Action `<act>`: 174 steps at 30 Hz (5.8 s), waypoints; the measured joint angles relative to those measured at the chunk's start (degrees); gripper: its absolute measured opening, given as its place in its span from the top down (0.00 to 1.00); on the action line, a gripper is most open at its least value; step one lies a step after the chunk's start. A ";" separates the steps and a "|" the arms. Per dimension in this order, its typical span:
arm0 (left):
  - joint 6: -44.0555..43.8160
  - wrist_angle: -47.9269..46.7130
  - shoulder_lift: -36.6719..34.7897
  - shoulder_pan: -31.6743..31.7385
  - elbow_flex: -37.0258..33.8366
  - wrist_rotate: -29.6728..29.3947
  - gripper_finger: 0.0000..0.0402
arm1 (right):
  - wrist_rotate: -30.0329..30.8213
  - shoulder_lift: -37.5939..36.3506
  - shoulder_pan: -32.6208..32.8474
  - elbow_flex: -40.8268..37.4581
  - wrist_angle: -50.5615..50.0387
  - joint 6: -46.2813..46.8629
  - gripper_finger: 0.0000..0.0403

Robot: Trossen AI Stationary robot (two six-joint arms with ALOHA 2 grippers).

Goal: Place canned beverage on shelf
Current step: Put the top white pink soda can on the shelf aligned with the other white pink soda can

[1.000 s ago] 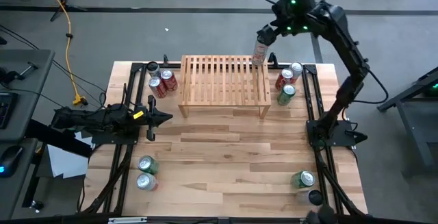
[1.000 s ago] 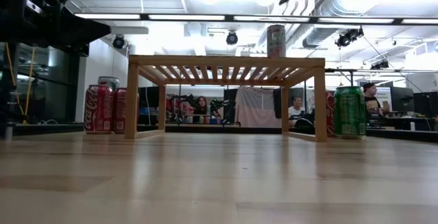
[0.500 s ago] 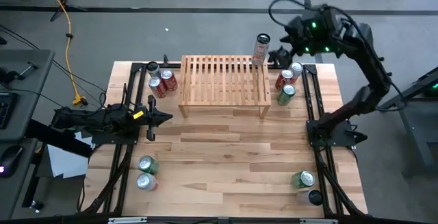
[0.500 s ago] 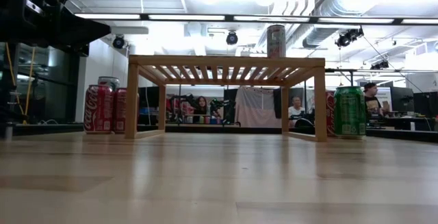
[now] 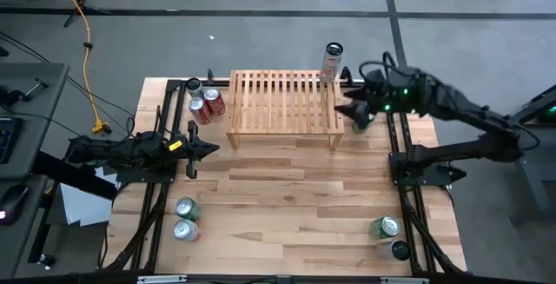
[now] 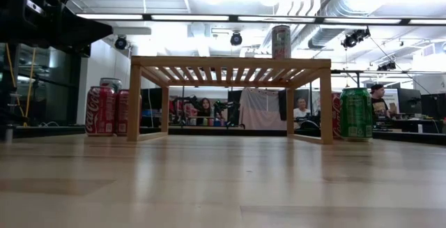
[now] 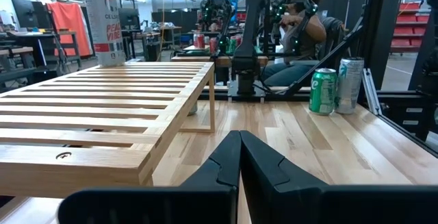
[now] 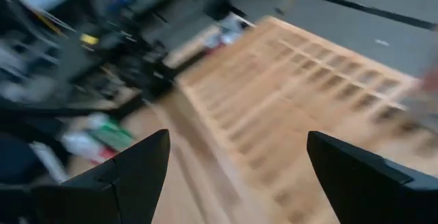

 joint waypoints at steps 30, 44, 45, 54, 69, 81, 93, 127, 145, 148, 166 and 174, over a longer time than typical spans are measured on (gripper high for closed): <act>-28.61 17.04 15.75 0.20 17.88 -22.93 0.70 | -0.81 0.49 6.98 -14.94 25.38 -6.97 0.18; -28.25 -32.71 42.71 17.80 49.24 -30.49 0.19 | -0.43 0.49 6.98 -14.91 25.28 -6.97 0.18; -28.51 -35.07 43.97 20.26 50.02 -29.67 0.17 | -0.43 0.49 6.98 -14.90 25.27 -6.95 0.18; -38.21 -44.77 52.05 42.05 51.32 -22.39 0.14 | -0.43 0.49 6.98 -14.89 25.20 -6.95 0.18; -43.79 -44.86 63.99 52.06 51.30 -24.79 0.14 | -0.39 0.52 6.98 -14.89 22.75 -6.97 0.18; -50.94 -44.85 71.28 52.13 51.30 -24.56 0.14 | -0.39 0.56 6.98 -14.89 22.62 -7.12 0.18; -54.15 -44.69 76.55 52.13 51.25 -25.72 0.14 | -0.39 0.58 6.98 -14.89 22.62 -7.12 0.18; -40.55 -43.75 55.33 49.75 60.28 -23.40 0.41 | 2.84 0.57 7.00 -14.89 24.43 -5.55 0.18; -17.15 -42.74 66.73 23.68 89.07 -3.85 0.41 | 2.22 0.56 7.37 -14.68 41.98 2.95 0.18; -14.57 -42.67 71.50 20.71 91.98 -1.74 0.41 | 2.11 0.58 7.58 -12.36 40.79 1.41 0.18; -4.04 -40.84 97.94 18.71 103.63 2.13 0.41 | 9.57 0.65 7.79 0.45 17.76 -7.09 0.18; -2.04 -41.25 99.34 19.05 104.13 2.11 0.41 | 10.48 1.38 7.79 0.45 16.36 -7.15 0.18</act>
